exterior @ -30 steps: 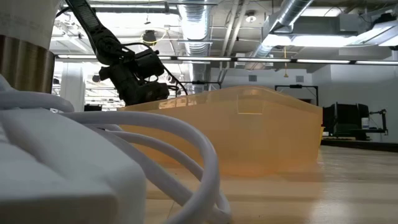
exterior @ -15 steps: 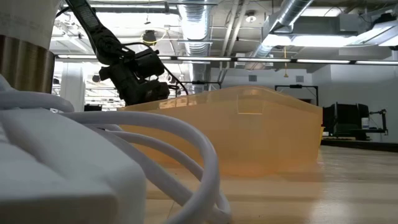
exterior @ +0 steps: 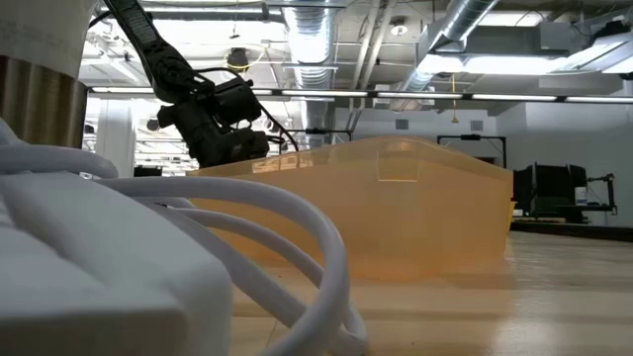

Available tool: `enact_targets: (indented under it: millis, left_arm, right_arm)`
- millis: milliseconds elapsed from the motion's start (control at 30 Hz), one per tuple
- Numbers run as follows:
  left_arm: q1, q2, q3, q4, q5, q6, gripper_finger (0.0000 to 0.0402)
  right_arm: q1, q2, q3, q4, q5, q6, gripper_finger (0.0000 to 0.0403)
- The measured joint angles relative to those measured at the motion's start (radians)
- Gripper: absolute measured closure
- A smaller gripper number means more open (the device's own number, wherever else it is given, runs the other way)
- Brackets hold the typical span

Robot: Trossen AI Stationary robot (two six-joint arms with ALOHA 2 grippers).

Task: Pick & Place School Supplies
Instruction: Put the yellow eraser into the red bin

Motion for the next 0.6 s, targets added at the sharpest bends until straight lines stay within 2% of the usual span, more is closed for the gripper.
enact_targets:
  millis: [167, 367, 600]
  left_arm:
    - [-0.009, 0.044, 0.000, 0.010, 0.067, -0.010, 0.0401]
    - [-0.034, 0.055, 0.002, 0.053, 0.046, -0.026, 0.0402]
    - [-0.002, 0.061, 0.004, 0.053, 0.031, -0.029, 0.0402]
  right_arm:
    - [0.000, 0.000, 0.000, 0.000, 0.000, 0.000, 0.0239]
    - [0.000, 0.000, 0.000, -0.002, 0.000, 0.000, 0.0239]
    - [0.000, 0.000, 0.000, -0.003, 0.000, 0.000, 0.0239]
